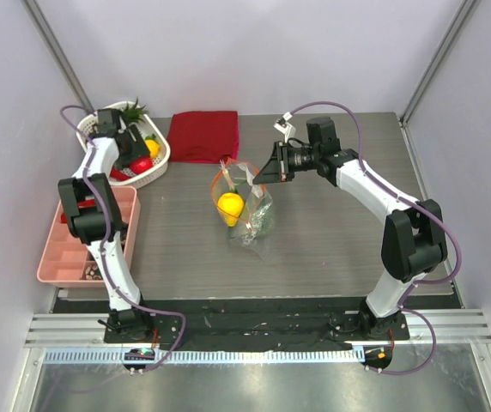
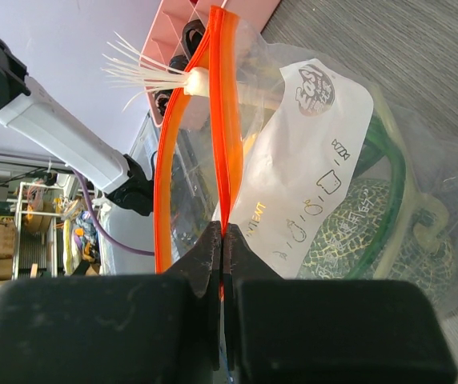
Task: Place the food in the zip-top bag and seal the zipper
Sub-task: Pick up the fake fruit from the bin, then place the fake fruit in the zipper food storage bag.
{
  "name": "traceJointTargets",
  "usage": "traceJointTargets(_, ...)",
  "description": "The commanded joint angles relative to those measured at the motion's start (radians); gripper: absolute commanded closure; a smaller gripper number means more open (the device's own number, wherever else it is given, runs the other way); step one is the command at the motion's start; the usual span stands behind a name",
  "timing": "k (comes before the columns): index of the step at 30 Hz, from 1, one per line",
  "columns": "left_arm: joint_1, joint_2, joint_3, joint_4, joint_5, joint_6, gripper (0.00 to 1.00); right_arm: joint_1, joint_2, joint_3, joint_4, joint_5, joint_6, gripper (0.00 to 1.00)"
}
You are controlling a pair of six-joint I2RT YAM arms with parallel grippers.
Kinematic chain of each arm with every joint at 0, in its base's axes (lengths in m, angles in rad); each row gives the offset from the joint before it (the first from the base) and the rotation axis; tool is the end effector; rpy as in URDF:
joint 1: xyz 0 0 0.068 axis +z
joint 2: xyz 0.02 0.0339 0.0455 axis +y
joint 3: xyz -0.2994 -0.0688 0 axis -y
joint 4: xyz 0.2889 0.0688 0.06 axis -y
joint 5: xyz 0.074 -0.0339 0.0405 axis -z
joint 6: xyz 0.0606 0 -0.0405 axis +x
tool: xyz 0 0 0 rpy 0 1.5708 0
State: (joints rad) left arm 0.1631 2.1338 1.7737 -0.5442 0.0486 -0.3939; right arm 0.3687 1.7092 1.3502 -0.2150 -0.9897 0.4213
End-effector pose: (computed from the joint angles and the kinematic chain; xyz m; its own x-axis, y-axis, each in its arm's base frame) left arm 0.5476 0.0871 0.2153 -0.6653 -0.4980 -0.5562 -0.4201 0.8656 -0.2725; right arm 0.3949 0.2069 0.3065 -0.8109 -0.0726 -0.5807 -0.5709 0.3165 0.7576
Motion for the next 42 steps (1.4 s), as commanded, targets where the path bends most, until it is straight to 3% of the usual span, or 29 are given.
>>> traceJointTargets(1, 0.010, -0.257, 0.004, 0.076, 0.034, 0.041, 0.46, -0.005, -0.003, 0.040, 0.012, -0.012, -0.015, 0.99)
traceJointTargets(7, -0.077, -0.522, -0.095, 0.087, 0.183, 0.141, 0.47, -0.005, 0.001, 0.038, 0.012, -0.009, -0.022, 0.99)
traceJointTargets(11, -0.308, -0.684, -0.210, 0.084, 0.232, 0.210, 0.47, -0.005, -0.002, 0.043, 0.012, -0.009, -0.021, 0.99)
traceJointTargets(14, -0.475, -0.755, -0.286, 0.087, 0.237, 0.173, 0.47, -0.004, -0.003, 0.038, 0.011, -0.010, -0.021, 0.99)
traceJointTargets(18, -0.669, -0.770, -0.295, 0.067, 0.165, 0.231, 0.45, -0.004, -0.005, 0.041, 0.009, -0.012, -0.019, 0.99)
traceJointTargets(21, -0.746, -0.737, -0.298, 0.024, 0.139, 0.234, 0.45, -0.004, -0.008, 0.043, 0.009, -0.013, -0.019, 0.99)
traceJointTargets(24, -0.777, -0.701, -0.316, 0.023, 0.094, 0.262, 0.45, -0.005, -0.010, 0.041, 0.012, -0.017, -0.021, 0.99)
traceJointTargets(27, -0.801, -0.649, -0.292, 0.024, -0.015, 0.276, 0.38, -0.002, -0.006, 0.043, 0.014, -0.023, -0.018, 0.99)
traceJointTargets(33, -0.801, -0.600, -0.163, -0.121, -0.063, 0.354, 0.00, -0.004, -0.019, 0.043, 0.016, -0.026, -0.022, 0.99)
traceJointTargets(39, -0.783, -0.790, -0.256, -0.086, -0.010, 0.328, 0.00, -0.004, -0.022, 0.037, 0.020, -0.033, -0.026, 0.99)
traceJointTargets(42, -0.697, -0.821, -0.273, -0.121, -0.021, 0.302, 0.02, -0.002, -0.020, 0.036, 0.020, -0.036, -0.033, 0.99)
